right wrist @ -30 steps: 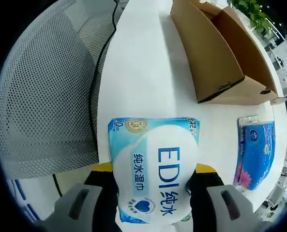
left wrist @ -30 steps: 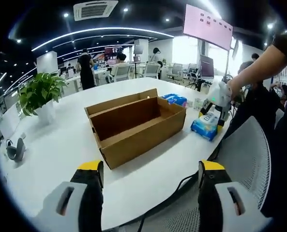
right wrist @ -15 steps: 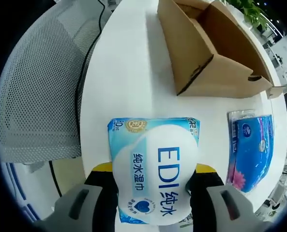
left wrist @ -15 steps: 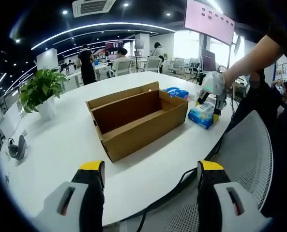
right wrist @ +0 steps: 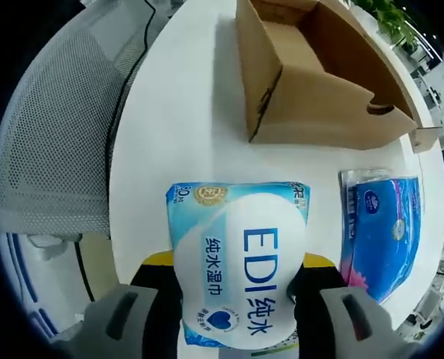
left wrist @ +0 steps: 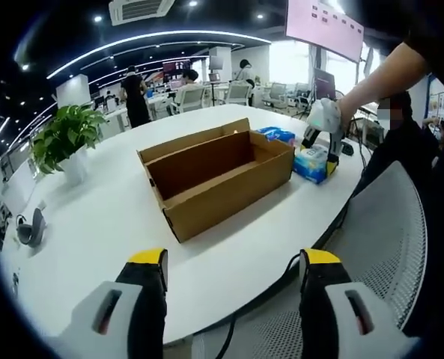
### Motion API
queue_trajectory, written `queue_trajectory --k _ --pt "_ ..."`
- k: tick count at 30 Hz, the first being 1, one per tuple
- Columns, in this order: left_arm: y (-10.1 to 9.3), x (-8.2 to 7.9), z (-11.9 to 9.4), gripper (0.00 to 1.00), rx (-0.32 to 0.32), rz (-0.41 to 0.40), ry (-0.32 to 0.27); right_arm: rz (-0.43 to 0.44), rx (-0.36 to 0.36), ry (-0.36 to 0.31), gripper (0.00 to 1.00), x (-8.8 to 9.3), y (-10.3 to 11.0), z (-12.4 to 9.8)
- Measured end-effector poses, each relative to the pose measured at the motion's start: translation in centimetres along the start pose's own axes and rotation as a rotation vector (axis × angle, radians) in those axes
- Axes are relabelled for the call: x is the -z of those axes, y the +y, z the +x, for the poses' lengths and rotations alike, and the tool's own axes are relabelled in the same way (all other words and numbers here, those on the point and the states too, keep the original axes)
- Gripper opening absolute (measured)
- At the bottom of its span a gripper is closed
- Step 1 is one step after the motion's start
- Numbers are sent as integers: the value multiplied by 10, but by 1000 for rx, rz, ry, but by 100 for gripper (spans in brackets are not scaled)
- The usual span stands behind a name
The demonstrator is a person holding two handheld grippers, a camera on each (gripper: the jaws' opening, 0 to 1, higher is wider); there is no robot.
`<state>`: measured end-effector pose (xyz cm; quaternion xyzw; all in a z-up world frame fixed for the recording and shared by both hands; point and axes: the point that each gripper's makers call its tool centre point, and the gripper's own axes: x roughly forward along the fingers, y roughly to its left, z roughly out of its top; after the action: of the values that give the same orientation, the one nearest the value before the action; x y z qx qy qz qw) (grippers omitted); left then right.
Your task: Operate the shoe box by opening the lid, removing the specified soft item, and placing it in the target area until the item is outside and the box remains undamaged.
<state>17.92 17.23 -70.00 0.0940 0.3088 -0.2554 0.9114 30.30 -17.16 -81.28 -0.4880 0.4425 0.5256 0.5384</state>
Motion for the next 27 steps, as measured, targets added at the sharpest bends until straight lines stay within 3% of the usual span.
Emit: queue_trajectory --k 11,17,27 --pt "13 0 -3 72 -34 -32 2 6 1 3 57 0 -26 2" --pt "18 -7 -5 64 -43 23 -28 -11 -2 1 57 0 -29 2" --pt "20 -4 3 67 -17 38 -8 -8 12 30 59 0 -30 1"
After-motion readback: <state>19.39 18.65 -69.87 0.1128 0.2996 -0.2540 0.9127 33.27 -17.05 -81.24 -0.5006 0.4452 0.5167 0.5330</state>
